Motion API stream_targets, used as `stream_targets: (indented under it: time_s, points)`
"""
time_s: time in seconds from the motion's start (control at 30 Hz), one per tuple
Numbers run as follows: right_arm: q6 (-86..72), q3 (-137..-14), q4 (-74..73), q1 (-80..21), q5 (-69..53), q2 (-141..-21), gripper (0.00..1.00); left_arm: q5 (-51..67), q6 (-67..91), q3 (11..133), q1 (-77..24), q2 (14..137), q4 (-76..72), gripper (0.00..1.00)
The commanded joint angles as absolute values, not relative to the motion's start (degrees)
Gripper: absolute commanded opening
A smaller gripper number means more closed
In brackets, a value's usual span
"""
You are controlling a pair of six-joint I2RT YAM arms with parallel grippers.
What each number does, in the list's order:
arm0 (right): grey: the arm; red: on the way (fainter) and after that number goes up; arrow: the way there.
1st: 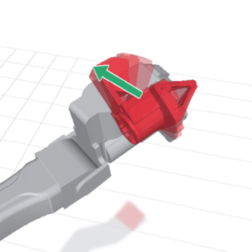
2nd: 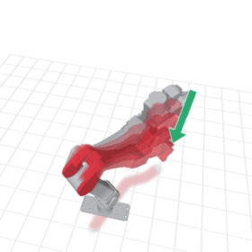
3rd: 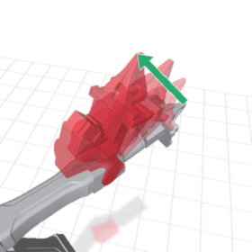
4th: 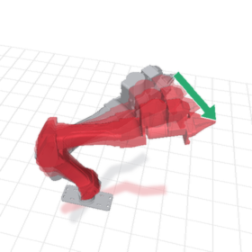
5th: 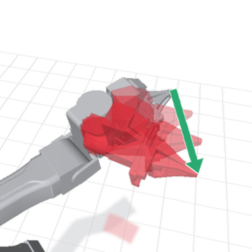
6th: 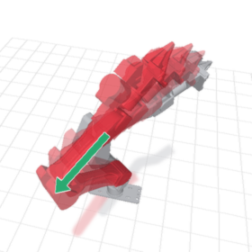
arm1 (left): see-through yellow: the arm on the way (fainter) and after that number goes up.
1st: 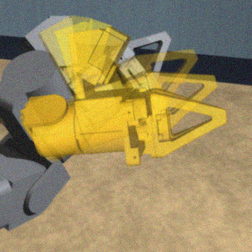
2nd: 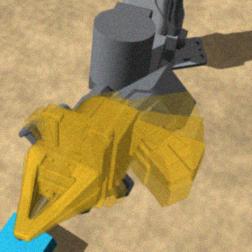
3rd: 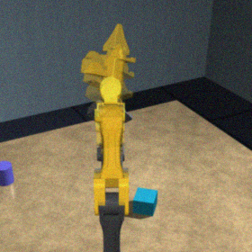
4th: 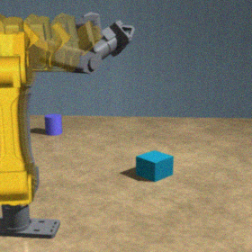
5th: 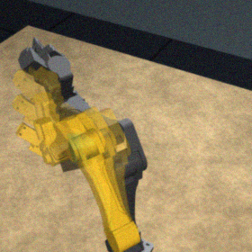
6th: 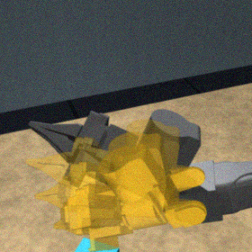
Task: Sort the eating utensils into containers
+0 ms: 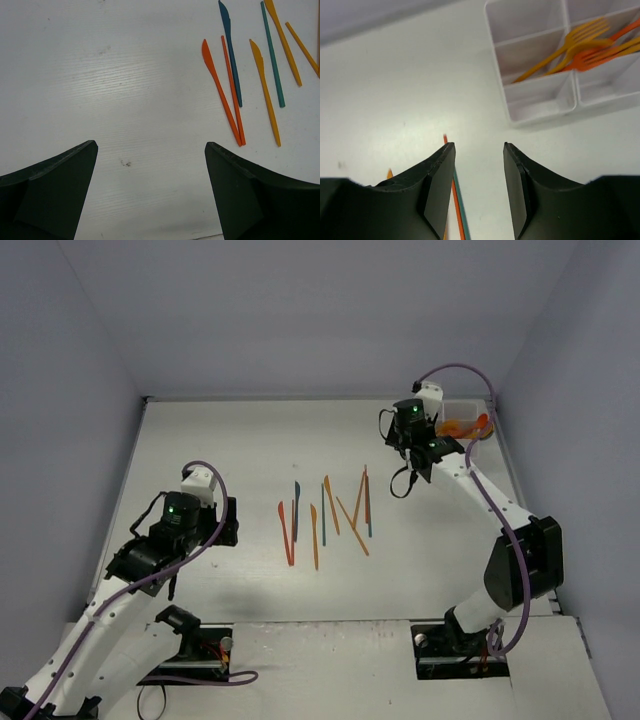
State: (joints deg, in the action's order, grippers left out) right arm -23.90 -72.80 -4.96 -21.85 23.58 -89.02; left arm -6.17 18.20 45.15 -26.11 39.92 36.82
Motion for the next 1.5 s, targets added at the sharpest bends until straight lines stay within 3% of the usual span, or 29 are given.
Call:
stream_targets:
  time_s: [0.0,0.33,0.6,1.37,1.47]
  points:
    - [-21.2,-67.9,-10.9,-22.3,8.0,-87.7,0.40,-6.1,17.4,46.0,-25.7,40.8,33.4,0.87]
    - [-26.4,-61.5,-11.7,-28.6,4.0,-89.7,0.32,-5.9,17.5,46.0,-25.7,41.5,33.4,0.87]
    - [-35.0,-64.8,-11.8,-30.4,10.4,-95.4,0.31,-5.8,17.4,46.0,-25.7,41.4,33.5,0.87]
    - [-38.9,-77.1,-12.7,-30.1,12.1,-114.1,0.23,-5.5,17.5,45.9,-25.8,40.6,33.6,0.87]
    - [-38.8,-78.0,-13.0,-29.8,12.6,-115.5,0.14,-5.5,17.5,45.9,-25.8,40.5,33.5,0.87]
